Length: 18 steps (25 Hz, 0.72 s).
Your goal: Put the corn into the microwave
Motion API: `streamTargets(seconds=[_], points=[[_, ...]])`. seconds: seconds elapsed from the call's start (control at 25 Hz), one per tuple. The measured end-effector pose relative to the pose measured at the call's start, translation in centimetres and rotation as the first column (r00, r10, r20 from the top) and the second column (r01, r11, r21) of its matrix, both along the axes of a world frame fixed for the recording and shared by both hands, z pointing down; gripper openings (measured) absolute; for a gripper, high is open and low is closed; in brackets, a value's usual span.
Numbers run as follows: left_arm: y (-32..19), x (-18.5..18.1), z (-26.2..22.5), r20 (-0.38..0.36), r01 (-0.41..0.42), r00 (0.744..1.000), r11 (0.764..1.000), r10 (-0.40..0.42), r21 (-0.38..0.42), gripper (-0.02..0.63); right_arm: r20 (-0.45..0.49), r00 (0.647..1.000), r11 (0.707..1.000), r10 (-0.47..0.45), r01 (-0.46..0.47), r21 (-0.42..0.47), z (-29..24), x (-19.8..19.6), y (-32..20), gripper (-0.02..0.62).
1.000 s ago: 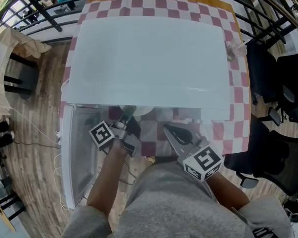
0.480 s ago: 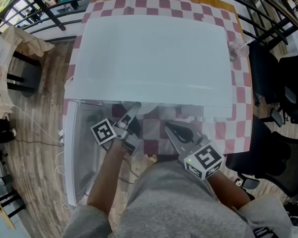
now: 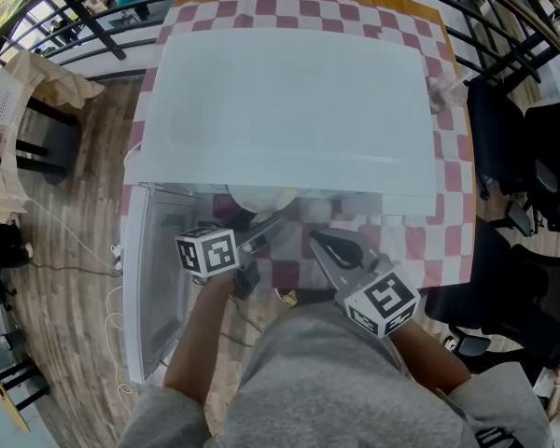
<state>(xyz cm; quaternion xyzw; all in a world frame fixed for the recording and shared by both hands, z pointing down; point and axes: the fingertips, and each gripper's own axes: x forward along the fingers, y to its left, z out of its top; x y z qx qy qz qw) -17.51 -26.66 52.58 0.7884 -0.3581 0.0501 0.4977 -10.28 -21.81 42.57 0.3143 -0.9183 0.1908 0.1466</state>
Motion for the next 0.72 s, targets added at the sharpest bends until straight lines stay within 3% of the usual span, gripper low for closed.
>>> streamTargets(seconds=[0.16, 0.36, 0.48, 0.72], points=[[0.4, -0.6, 1.0, 0.242, -0.071, 0.969, 0.996, 0.057, 0.047, 0.408, 0.0, 1.0, 1.0, 0.005, -0.005, 0.003, -0.1, 0.1, 0.3, -0.002], [-0.3, -2.0, 1.8, 0.452, -0.08, 0.891, 0.993, 0.034, 0.082, 0.378, -0.004, 1.0, 1.0, 0.013, -0.013, 0.006, 0.0, 0.2, 0.3, -0.002], [-0.7, -2.2, 1.6, 0.52, -0.103, 0.854, 0.989, 0.032, 0.107, 0.37, -0.004, 1.0, 1.0, 0.015, -0.015, 0.01, -0.1, 0.2, 0.2, -0.002], [-1.4, -2.2, 1.3, 0.584, -0.11, 0.811, 0.986, 0.015, 0.127, 0.342, 0.001, 1.0, 1.0, 0.016, -0.016, 0.011, -0.2, 0.0, 0.0, -0.002]])
